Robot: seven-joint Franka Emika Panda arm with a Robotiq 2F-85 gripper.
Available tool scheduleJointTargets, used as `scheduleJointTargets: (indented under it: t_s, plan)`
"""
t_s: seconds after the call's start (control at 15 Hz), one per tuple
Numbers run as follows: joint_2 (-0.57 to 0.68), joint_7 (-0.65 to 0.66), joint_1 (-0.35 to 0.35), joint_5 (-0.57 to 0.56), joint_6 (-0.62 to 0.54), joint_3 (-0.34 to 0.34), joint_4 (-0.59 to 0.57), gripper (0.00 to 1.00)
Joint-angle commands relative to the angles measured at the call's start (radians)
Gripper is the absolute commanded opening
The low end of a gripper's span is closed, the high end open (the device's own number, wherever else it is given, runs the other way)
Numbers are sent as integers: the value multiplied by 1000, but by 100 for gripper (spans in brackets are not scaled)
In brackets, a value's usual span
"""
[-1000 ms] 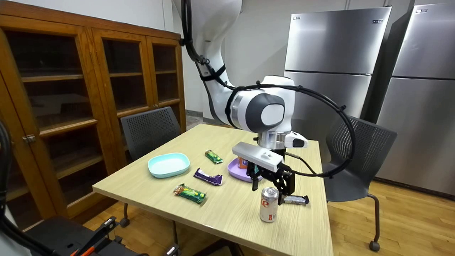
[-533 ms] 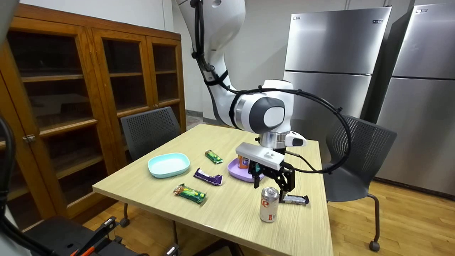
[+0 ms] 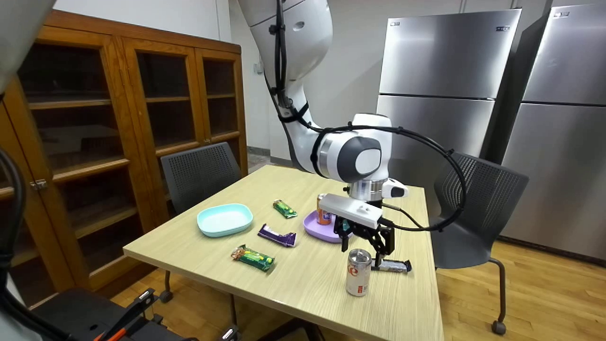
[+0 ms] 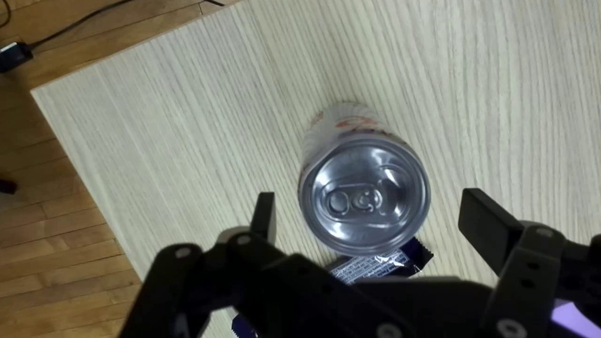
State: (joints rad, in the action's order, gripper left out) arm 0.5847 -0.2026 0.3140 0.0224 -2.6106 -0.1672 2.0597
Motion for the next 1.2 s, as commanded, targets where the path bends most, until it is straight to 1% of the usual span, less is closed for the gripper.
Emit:
scheduleJointTargets:
  t_s: [0.0,0.67,0.73,0.8,0.87,1.07,1.13]
  plan:
    - [3,-32,14,-19,37,9,-24,100]
    - [-1,-45,15,-34,42,3,1,100]
    - [-3,-48,17,-33,41,5,3,75]
    - [-7,-51,16,-35,37,5,7,72]
    - [-9,-49,14,-36,39,3,8,66]
    - [-31,-36,-3,-62,76,-16,12,40]
    - [-43,-37,-5,-72,89,-18,16,39]
